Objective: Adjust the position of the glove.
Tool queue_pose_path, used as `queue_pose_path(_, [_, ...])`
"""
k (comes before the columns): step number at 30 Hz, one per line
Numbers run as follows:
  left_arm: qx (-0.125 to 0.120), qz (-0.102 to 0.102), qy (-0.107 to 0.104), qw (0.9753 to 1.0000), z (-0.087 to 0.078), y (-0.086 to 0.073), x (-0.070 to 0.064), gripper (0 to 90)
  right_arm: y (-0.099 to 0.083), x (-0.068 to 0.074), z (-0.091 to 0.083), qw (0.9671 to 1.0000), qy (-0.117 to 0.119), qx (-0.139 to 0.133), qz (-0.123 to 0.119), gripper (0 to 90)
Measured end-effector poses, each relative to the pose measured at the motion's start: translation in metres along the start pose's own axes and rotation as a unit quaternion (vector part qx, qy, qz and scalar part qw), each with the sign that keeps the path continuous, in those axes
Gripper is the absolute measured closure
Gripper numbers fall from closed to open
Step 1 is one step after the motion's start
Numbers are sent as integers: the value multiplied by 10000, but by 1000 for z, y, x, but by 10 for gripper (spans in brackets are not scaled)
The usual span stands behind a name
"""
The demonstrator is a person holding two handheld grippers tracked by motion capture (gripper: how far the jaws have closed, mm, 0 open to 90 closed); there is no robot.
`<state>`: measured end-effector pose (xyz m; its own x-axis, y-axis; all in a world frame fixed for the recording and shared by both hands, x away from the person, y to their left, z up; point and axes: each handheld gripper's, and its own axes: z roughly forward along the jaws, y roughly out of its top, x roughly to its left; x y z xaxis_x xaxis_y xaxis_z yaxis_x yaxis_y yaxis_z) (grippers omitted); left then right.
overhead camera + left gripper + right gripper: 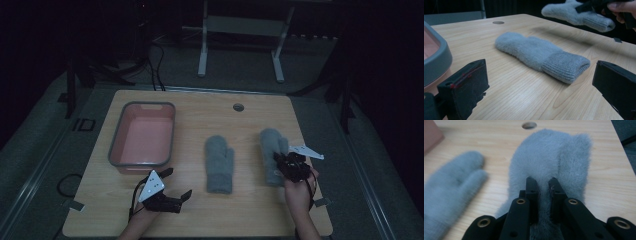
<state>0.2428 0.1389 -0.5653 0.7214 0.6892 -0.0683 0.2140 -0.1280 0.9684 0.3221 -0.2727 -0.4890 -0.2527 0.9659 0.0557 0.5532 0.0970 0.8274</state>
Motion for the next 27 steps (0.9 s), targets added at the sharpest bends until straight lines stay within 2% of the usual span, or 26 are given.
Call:
queue_pose_path(1, [-5, 24, -8, 10000, 0, 0, -1, 5, 2, 5, -1, 9999, -66, -54, -82, 817])
queue_pose_path(3, [2, 43, -24, 10000, 0, 0, -2, 5, 7, 13, -3, 9998, 145, -79, 73, 816])
queue_pose_path(6, [19, 33, -21, 10000, 1, 0, -1, 5, 11, 24, -4, 9996, 237, -148, 85, 816])
queue_pose_path(7, [25, 30, -16, 10000, 1, 0, -1, 5, 15, 35, -5, 9992, 328, -186, 112, 816])
queue_pose_path(10, [8, 42, -1, 10000, 1, 0, -1, 5, 20, 52, -5, 9984, 467, -239, 220, 815])
queue_pose_path(14, [6, 56, -14, 10000, 1, 1, -1, 5, 23, 80, -3, 9971, 689, -280, 188, 815])
queue_pose_path(20, [-19, 58, -12, 10000, -1, 1, -1, 5, 23, 118, 6, 9953, 937, -178, 180, 814])
queue_pose_path(24, [-53, 48, -12, 10000, -2, 2, -1, 5, 19, 136, 16, 9953, 943, -50, 236, 814])
queue_pose_path(27, [-72, 38, -30, 10000, -3, 2, -1, 5, 14, 143, 24, 9947, 973, 101, 310, 813])
